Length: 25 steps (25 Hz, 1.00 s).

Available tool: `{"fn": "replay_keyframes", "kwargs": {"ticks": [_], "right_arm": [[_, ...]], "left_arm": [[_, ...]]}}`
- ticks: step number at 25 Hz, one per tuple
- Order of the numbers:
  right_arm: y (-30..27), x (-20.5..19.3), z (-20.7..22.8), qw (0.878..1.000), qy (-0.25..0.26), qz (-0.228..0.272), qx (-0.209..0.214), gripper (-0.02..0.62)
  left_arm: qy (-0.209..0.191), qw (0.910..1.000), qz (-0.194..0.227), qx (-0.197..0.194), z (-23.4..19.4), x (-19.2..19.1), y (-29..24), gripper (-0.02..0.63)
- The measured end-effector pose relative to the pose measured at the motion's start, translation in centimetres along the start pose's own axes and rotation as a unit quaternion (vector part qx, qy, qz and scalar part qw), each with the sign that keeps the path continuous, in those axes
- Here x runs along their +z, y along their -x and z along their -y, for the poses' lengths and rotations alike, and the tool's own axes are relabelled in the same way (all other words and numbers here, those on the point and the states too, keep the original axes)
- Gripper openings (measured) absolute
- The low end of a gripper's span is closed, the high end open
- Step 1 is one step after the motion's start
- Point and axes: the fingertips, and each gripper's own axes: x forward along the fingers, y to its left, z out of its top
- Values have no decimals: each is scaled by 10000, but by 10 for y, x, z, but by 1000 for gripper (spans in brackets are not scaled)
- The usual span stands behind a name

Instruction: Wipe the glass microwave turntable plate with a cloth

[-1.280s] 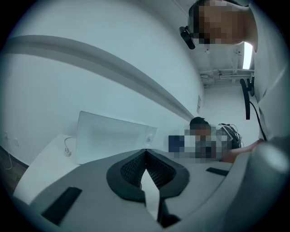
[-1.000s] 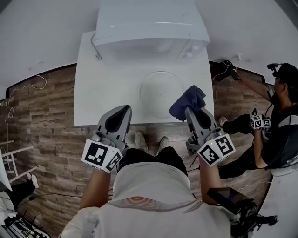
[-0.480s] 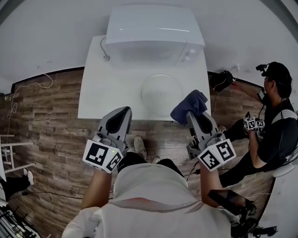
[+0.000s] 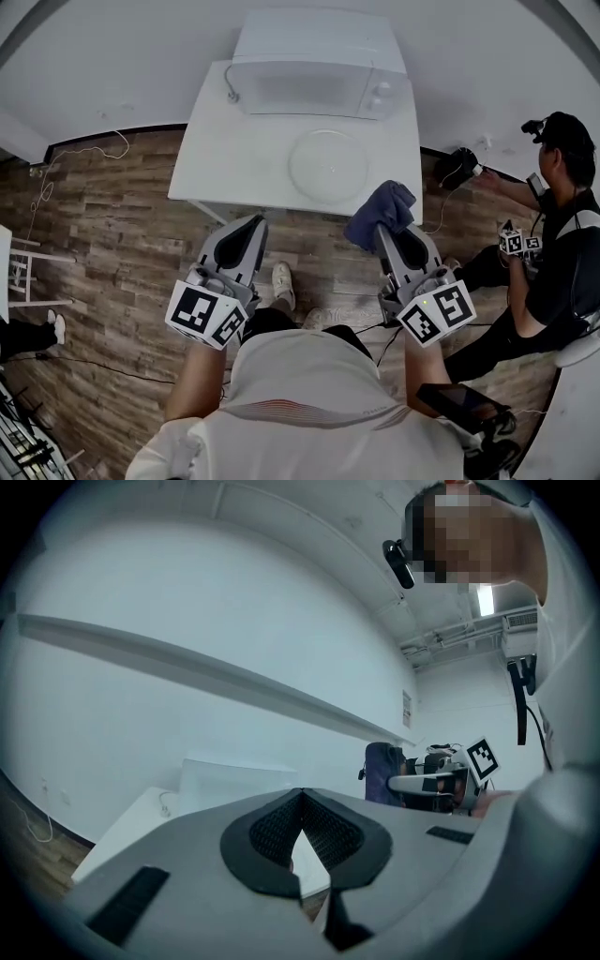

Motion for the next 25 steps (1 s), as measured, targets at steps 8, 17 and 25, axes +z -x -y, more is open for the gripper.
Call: {"fn": "replay_keyframes", "kwargs": {"ticks": [8, 17, 25], "right_arm": [[29, 7, -30, 9999, 77, 93, -65, 63], [44, 29, -61, 9980, 332, 374, -390, 63], [33, 33, -97, 9961, 494, 417, -595, 63]], "left_arm": [[-17, 9999, 106, 18, 10, 16, 42, 11], [-159, 9987, 321, -354, 12, 39, 64, 10], [-188, 9973, 329, -634, -1, 45, 86, 9]]}}
